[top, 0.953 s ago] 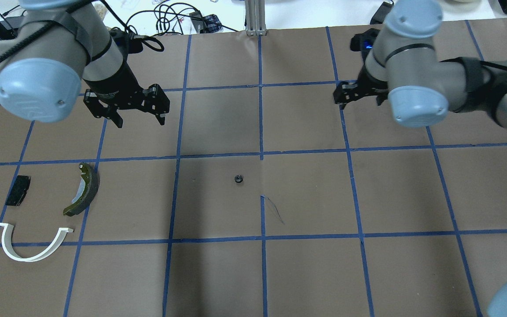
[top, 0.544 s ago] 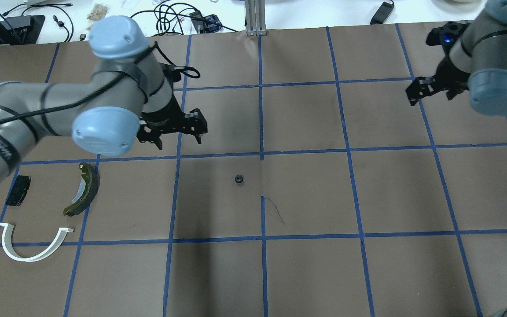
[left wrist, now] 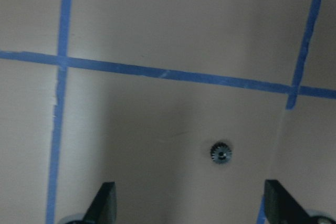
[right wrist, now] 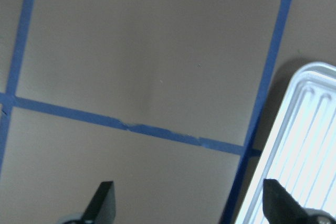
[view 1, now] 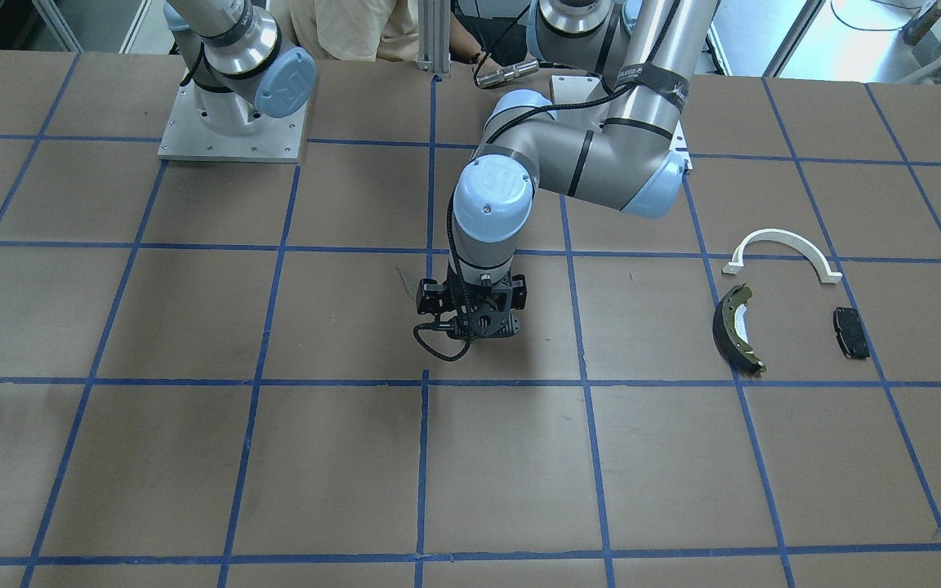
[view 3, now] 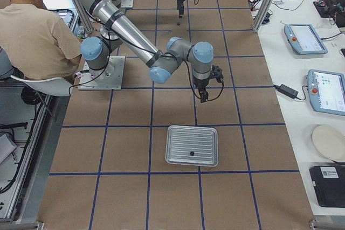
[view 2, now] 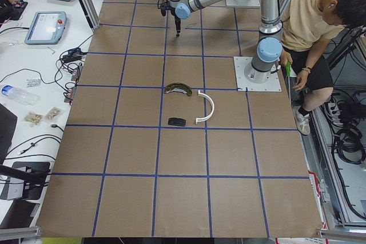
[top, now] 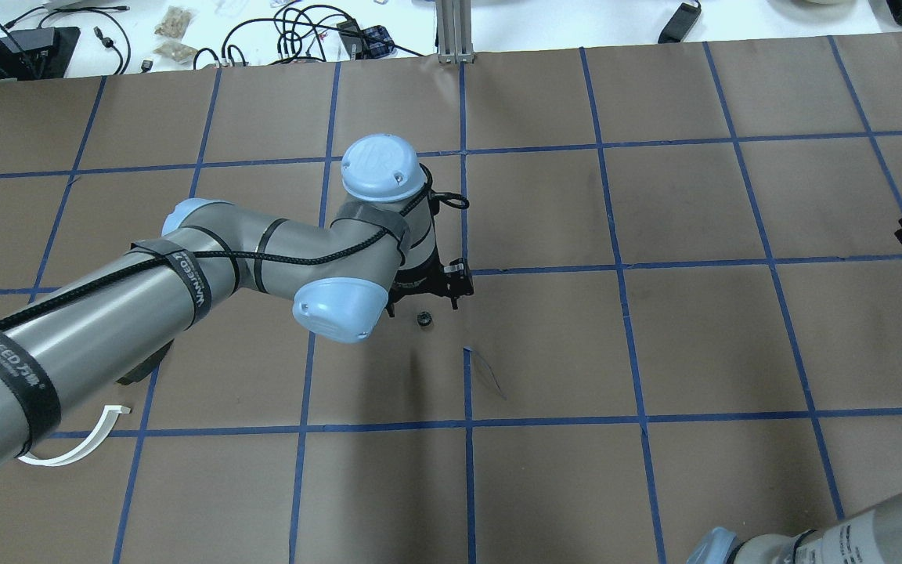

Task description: Place bearing gear from tray to pile

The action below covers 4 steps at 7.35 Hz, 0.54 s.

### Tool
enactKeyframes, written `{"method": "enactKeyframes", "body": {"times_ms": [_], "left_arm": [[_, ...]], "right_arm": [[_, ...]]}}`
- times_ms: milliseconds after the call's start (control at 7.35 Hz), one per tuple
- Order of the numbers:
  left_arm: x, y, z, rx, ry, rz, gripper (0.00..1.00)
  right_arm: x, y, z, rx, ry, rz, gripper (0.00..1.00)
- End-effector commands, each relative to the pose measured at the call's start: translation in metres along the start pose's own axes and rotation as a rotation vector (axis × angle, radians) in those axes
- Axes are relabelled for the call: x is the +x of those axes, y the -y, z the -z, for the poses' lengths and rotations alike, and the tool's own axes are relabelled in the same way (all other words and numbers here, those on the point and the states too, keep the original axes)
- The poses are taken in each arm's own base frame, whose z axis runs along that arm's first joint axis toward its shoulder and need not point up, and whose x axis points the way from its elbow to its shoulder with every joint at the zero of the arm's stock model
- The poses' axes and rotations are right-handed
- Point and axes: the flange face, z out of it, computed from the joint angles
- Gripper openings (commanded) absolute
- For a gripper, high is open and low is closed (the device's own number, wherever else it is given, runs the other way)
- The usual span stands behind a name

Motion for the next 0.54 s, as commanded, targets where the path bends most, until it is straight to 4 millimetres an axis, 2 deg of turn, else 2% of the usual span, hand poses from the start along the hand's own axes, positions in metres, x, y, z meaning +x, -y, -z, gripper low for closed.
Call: {"method": "enactKeyframes", "body": {"times_ms": [0,136,272,408], "left_arm": [[0.002,0.004,-0.027,0.016,0.006,-0.046,1.0],[0.001,0.004,-0.041,-0.004,0.022,-0.037,1.0],[0.0,0.004,-0.044,-0.012,0.025,-0.043,1.0],[0.0,0.003,-0.045,-0.013,0.025,-0.043,0.83]], "right_arm": [[0.023,-0.023,-0.009,-0.04,-0.005,0.137,1.0],[0.059,-0.043,-0.004,-0.025,-0.025,0.11,1.0],[0.098,-0.044,-0.008,-0.015,-0.042,0.19,1.0],[0.137,-0.053,-0.025,-0.013,-0.039,0.276,1.0]]}}
